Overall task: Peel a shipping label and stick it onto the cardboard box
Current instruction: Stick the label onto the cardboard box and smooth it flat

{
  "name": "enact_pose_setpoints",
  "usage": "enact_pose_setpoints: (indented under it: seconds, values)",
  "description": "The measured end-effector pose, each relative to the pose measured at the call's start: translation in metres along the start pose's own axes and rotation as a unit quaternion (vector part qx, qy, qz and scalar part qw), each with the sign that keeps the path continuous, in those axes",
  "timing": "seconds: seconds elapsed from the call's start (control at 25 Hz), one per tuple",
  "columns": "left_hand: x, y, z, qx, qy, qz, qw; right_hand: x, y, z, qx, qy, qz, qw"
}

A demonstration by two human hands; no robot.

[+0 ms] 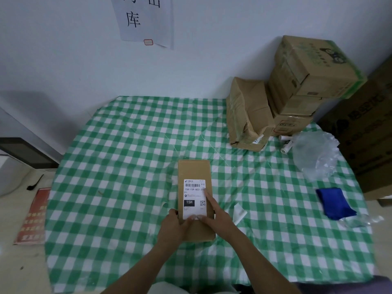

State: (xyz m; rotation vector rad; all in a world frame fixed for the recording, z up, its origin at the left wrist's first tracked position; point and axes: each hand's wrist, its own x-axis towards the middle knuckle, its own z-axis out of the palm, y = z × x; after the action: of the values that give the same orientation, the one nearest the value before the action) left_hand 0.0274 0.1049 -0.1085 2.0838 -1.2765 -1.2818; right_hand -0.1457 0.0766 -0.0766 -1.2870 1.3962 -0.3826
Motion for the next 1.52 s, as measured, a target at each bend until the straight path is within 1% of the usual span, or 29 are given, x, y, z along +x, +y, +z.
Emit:
enact_pose_setpoints:
  seconds: [0.24,0.4,0.52,0.64,0.76,0.88,1.12,1.52]
  values:
    - [-0.004,-0.003,-0.006,-0.031,-0.022,0.009,0.999,0.001,0.004,-0.005,0.023,-0.015,0.022,0.999]
    - [-0.006,-0.002,-0.005,0.014,-0.008,0.017,1.000,0.003,0.004,0.000,0.001,-0.001,0.007,1.000]
    - [-0.006,-0.001,-0.003,0.038,0.000,0.029,0.999,0.005,0.005,0.008,-0.036,0.034,-0.008,0.999]
    - [-0.005,0.000,-0.004,0.040,0.000,0.033,0.999,0.007,0.003,0.015,-0.067,0.071,0.002,0.995]
    - [-0.003,-0.001,-0.004,0.034,0.000,0.026,0.999,0.009,-0.001,0.024,-0.087,0.091,0.017,0.992]
    - [-0.001,-0.004,-0.005,0.029,0.008,0.021,0.999,0.009,-0.003,0.029,-0.083,0.105,0.036,0.990]
    - [-0.001,0.000,-0.004,0.047,0.013,0.019,0.999,0.013,0.007,0.021,-0.051,0.098,0.005,0.994]
    - [0.007,0.017,-0.001,0.174,0.024,-0.002,0.984,0.021,0.015,0.019,-0.057,0.104,-0.009,0.993]
